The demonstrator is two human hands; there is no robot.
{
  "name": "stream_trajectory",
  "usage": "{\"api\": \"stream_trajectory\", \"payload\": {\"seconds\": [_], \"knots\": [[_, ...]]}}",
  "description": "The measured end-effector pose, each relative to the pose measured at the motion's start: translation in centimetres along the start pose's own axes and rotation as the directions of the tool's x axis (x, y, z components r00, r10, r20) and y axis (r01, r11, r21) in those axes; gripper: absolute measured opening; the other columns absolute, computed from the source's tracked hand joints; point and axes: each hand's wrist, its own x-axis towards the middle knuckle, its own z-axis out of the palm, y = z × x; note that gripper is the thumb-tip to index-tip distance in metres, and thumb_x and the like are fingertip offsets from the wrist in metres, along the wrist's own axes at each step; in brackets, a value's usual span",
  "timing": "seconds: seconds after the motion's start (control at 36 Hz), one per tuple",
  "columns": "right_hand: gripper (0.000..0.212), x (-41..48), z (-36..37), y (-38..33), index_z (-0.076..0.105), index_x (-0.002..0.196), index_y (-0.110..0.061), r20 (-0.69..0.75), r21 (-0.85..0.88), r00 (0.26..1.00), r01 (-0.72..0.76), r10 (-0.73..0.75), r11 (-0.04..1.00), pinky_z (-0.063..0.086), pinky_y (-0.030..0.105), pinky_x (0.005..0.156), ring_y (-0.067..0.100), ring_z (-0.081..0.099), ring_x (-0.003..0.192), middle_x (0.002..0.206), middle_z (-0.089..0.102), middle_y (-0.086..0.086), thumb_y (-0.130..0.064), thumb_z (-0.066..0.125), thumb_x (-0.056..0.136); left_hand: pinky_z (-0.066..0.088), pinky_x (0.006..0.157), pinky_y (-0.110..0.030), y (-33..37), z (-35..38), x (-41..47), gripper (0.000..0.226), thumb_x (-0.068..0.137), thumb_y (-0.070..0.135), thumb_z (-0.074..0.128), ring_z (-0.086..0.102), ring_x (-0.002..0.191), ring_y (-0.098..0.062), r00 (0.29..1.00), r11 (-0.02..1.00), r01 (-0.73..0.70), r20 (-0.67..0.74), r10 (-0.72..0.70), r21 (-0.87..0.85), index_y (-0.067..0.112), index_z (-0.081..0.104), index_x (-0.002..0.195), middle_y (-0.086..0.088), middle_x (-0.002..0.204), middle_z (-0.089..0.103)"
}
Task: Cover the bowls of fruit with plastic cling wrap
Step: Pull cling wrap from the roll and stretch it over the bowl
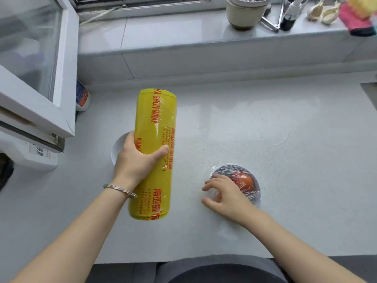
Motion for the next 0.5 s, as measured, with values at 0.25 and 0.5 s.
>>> {"api": "stream_trajectory", "payload": {"seconds": [0.25, 0.5], "knots": [[0.087, 1.2, -5.2, -4.5, 0.031, 0.139, -0.033, 0.255, 0.252, 0.966, -0.118, 0.051, 0.96, 0.026, 0.021, 0.108, -0.001, 0.034, 0.127, 0.138, 0.038, -0.017, -0.046, 0.076, 0.067, 0.052, 0.075, -0.032, 1.9, 0.5, 0.2, 0.064, 0.06, 0.05, 0.081, 0.064, 0.089, -0.016, 0.998, 0.979, 0.068, 0.027, -0.064, -0.192, 0.024, 0.052, 0.11, 0.008, 0.099, 0.063], [0.078, 5.6, -7.5, -6.1, 0.045, 0.124, -0.02, 0.119, 0.614, 0.987, -0.157, 0.106, 0.774, 0.054, 0.027, 0.081, 0.012, 0.066, 0.094, 0.107, 0.065, 0.002, -0.038, 0.082, 0.058, 0.057, 0.079, -0.037, 5.2, 3.6, 0.3, 0.081, 0.051, 0.042, 0.08, 0.068, 0.092, -0.016, 0.98, 0.893, 0.074, 0.198, 0.017, -0.444, 0.016, 0.051, 0.121, -0.001, 0.109, 0.067]]}}
